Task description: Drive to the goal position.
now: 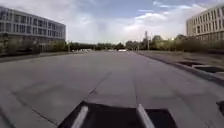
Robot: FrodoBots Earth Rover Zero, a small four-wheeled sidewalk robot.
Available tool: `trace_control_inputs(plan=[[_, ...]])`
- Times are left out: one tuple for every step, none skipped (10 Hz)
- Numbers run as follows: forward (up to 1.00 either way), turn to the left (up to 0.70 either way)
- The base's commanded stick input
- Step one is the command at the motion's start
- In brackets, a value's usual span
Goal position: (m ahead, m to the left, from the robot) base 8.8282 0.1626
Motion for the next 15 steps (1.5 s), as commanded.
trace_control_inputs(plan=[[0.70,0.00],[0.70,0.00],[0.70,0.00],[0.70,-0.09],[0.70,-0.14],[0.70,-0.14],[0.70,-0.14],[0.70,-0.14],[0.70,-0.14],[0.70,-0.14],[0.70,-0.14],[0.70,-0.14],[0.70,-0.14],[0.70,-0.14],[0.70,-0.14]])
